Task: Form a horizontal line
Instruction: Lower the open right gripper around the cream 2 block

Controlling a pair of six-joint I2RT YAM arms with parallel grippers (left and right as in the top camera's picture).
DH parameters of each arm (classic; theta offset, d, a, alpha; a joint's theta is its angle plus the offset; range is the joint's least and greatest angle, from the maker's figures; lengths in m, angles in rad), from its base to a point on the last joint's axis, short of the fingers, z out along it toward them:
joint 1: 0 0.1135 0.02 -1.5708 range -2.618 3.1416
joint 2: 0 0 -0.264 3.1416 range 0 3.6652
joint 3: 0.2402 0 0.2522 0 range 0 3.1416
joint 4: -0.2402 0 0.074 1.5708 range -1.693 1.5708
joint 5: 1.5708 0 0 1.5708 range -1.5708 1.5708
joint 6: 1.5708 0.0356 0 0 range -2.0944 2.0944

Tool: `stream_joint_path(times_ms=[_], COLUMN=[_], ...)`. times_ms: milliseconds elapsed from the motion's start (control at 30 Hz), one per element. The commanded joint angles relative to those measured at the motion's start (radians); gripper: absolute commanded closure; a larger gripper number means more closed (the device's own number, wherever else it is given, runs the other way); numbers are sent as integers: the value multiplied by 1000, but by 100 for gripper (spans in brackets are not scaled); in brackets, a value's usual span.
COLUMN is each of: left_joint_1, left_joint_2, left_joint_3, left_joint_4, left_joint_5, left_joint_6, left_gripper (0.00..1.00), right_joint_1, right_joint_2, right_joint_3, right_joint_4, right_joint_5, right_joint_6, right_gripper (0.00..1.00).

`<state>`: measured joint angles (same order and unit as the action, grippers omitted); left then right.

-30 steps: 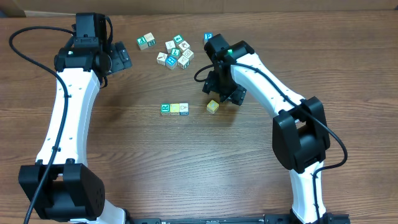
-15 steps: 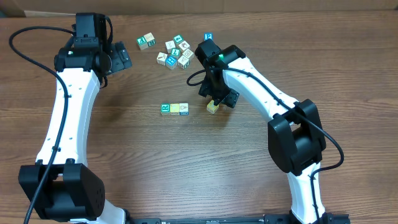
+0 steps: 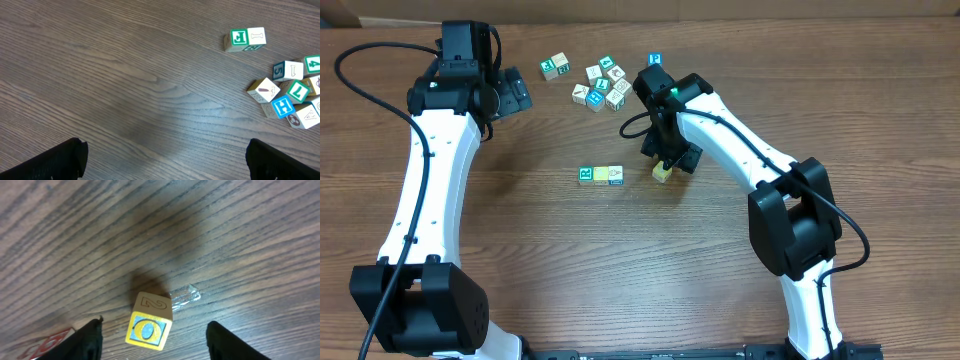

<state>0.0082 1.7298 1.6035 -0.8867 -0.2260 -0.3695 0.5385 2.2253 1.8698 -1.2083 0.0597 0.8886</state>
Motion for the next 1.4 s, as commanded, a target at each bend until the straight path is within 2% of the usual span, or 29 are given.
stream_joint_path(times_ms=[0,533,767,1000,1100,1200,1367], left_joint_1=[-2,-2,-2,-2,-2,-2,-2], left_joint_2=[3,3,3,3,3,3,3], left_joint_3=[2,2,2,2,2,2,2], left_joint_4=[1,1,1,1,1,1,1], left_joint_5=[-17,-17,-17,-17,-17,-17,-17], left_joint_6=[4,4,4,4,4,4,4], left_gripper=[0,0,1,0,0,0,0], right_joint_1=[5,17,17,17,17,17,17], right_joint_2=[14,14,14,14,14,14,14], right_joint_3=[-6,-83,-84,-84,-84,-84,-84], right_joint_4=[2,78,82,81,81,79,67], right_joint_5=[16,13,13,1,-19,-33,-32], right_joint_6=[10,33,33,32,32,31,31], right_gripper=[44,46,59,63,62,56,55])
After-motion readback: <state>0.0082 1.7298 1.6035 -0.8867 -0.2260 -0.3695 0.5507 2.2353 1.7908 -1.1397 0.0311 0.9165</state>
